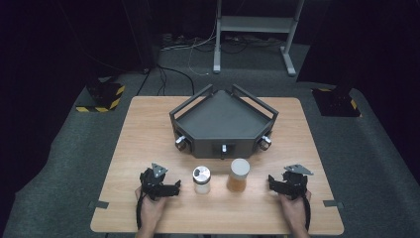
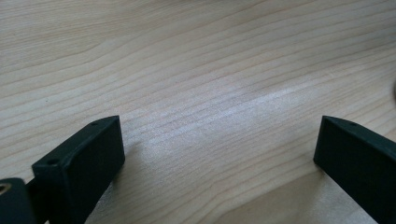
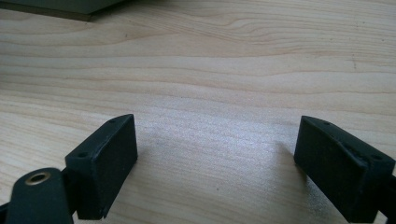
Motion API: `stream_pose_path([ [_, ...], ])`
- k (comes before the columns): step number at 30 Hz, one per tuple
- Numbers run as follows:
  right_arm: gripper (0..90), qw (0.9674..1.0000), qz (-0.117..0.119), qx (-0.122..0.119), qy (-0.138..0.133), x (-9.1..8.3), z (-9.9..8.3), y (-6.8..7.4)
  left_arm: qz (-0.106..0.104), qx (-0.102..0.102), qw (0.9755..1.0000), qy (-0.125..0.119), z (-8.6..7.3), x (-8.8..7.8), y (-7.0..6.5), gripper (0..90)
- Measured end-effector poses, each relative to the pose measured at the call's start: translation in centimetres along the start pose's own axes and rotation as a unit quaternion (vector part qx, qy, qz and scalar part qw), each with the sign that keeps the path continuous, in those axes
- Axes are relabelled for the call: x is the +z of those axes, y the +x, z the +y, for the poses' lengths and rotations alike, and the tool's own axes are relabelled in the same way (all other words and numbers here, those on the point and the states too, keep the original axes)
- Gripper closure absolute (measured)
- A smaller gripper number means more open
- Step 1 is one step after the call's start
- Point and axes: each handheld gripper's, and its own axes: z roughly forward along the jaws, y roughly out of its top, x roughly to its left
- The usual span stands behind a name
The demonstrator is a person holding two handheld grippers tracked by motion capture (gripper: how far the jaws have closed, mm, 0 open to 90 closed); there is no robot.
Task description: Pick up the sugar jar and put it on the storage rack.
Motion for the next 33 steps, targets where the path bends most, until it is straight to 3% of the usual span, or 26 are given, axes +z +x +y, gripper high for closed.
stream_pose_path([
  [33,13.3,1.0000,-0.001,0.000,0.000,0.00,0.01,0.02,0.004,-0.003,1.0000,0.001,0.06,-0.01,-0.13,2.4],
])
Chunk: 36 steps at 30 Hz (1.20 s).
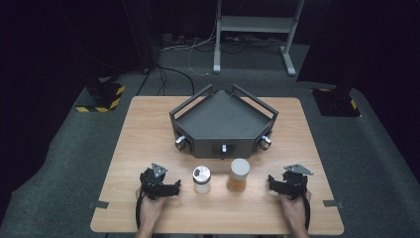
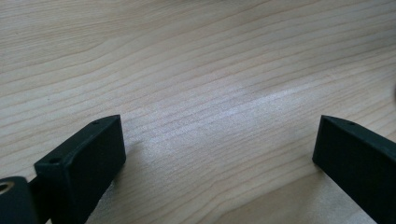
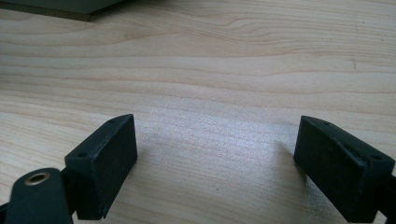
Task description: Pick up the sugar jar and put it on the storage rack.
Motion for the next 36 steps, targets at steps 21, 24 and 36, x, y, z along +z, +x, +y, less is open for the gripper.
stream_pose_path([
  [21,13.3,1.0000,0.000,0.000,0.000,0.0,0.0,0.0,-0.024,0.031,0.9992,-0.003,0.1,-0.8,0.1,1.1],
  [24,13.3,1.0000,0.000,0.000,0.000,0.0,0.0,0.0,-0.035,0.039,0.9986,-0.002,0.1,-0.9,0.0,1.0],
  [36,13.3,1.0000,0.000,0.000,0.000,0.0,0.0,0.0,-0.078,0.066,0.9948,0.005,0.1,-1.1,-0.3,0.5],
])
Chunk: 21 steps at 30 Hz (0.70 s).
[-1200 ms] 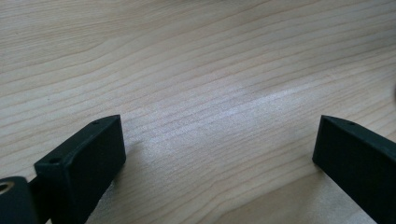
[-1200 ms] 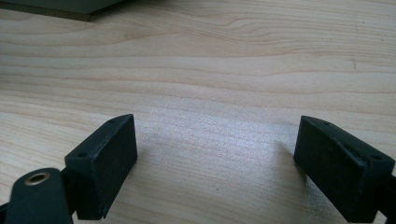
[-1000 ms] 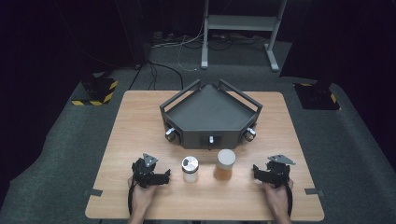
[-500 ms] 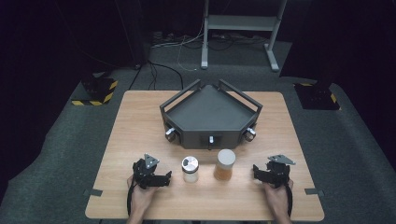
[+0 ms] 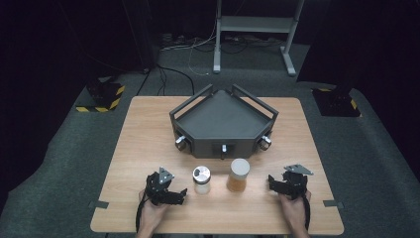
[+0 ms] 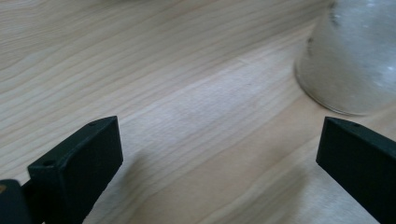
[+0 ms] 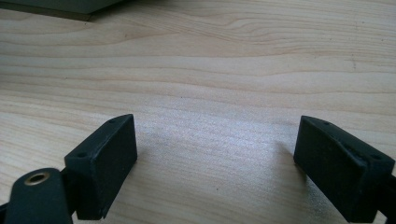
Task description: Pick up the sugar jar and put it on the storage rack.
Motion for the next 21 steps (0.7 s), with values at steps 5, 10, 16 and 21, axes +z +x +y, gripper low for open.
stream_pose_path([
  [5,13.3,1.0000,0.000,0.000,0.000,0.0,0.0,0.0,-0.030,0.015,0.9994,0.004,0.3,0.3,-0.2,0.5],
  [10,13.3,1.0000,0.000,0.000,0.000,0.0,0.0,0.0,-0.061,0.032,0.9975,0.011,1.0,0.7,-0.6,0.5],
  [16,13.3,1.0000,0.000,0.000,0.000,0.0,0.0,0.0,-0.073,0.041,0.9964,0.007,1.4,1.0,-1.3,1.0],
  [21,13.3,1.0000,0.000,0.000,0.000,0.0,0.0,0.0,-0.075,0.041,0.9964,0.003,1.6,1.2,-1.6,1.5],
])
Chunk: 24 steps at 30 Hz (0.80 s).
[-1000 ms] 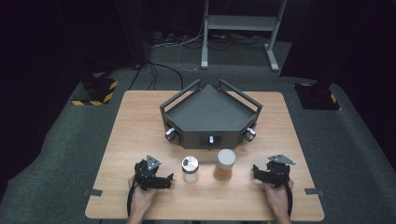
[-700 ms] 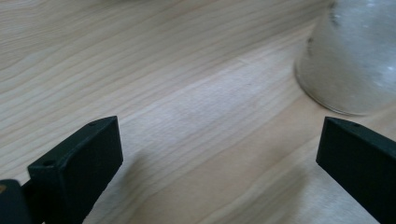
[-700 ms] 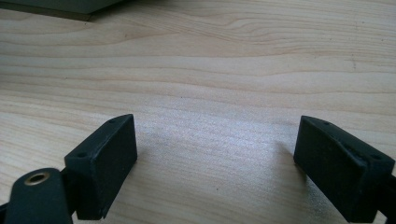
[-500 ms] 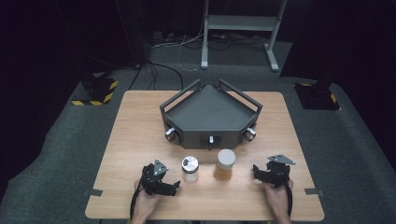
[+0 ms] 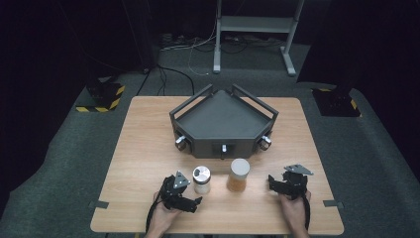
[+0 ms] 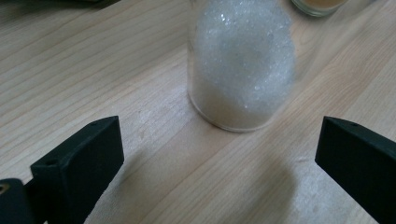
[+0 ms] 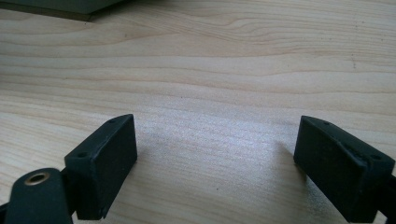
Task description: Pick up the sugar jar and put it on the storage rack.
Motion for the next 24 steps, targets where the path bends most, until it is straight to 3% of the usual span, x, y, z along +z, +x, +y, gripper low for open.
stream_pose_path([
  [24,12.7,1.0000,0.001,-0.001,0.001,0.0,0.0,0.0,0.005,-0.001,0.9996,-0.028,1.6,1.5,-1.8,5.7],
])
